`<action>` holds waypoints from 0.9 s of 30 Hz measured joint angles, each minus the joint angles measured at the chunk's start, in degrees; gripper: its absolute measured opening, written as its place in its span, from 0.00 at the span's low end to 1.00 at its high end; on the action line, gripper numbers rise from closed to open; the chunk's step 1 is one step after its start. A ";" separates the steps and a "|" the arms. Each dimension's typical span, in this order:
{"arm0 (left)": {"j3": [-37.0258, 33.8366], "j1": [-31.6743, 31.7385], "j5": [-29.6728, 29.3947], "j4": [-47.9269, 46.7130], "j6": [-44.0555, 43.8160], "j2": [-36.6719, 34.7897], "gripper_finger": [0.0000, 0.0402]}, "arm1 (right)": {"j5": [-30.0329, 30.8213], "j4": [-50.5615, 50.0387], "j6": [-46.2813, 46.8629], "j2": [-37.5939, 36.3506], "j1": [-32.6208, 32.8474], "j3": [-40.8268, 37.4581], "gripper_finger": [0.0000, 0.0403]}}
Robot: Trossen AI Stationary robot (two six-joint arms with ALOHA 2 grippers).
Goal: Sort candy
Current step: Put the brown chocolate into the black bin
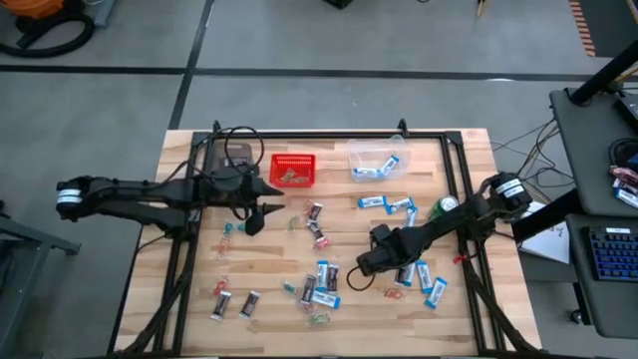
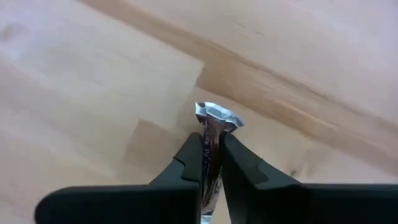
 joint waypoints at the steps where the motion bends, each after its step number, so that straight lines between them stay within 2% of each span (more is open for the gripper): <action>1: -0.97 -0.22 1.68 2.08 -0.44 0.19 0.41 | 0.39 -0.10 -1.51 -0.86 0.03 -0.01 0.05; 5: -6.04 -1.91 6.41 17.89 -4.30 2.07 0.41 | 4.59 6.82 -14.25 -5.65 -0.34 0.04 0.06; 8: -8.78 -4.24 6.55 31.04 -6.12 5.15 0.41 | 7.47 18.85 -27.72 -7.02 -1.75 -1.30 0.06; 11: -9.44 -6.90 6.68 40.47 -6.23 9.22 0.41 | 6.84 36.17 -43.54 -7.12 -3.60 -3.21 0.06; 13: -9.46 -8.60 6.79 45.61 -6.12 11.92 0.41 | 3.63 46.96 -55.29 -6.87 -5.02 -4.61 0.06; 16: -9.42 -10.67 6.77 54.54 -6.09 16.17 0.41 | -5.44 61.45 -69.23 -5.95 -7.35 -6.49 0.06; 20: -7.39 -13.48 6.50 61.29 -7.64 21.49 0.41 | -18.28 73.05 -76.94 -5.64 -9.63 -9.31 0.06; 24: -3.37 -16.64 4.12 60.61 -8.37 27.35 0.41 | -20.31 77.57 -82.62 -5.64 -10.82 -11.53 0.06; 27: 0.01 -17.93 2.46 60.82 -7.99 32.11 0.41 | -25.96 81.60 -85.70 -5.60 -11.61 -12.21 0.06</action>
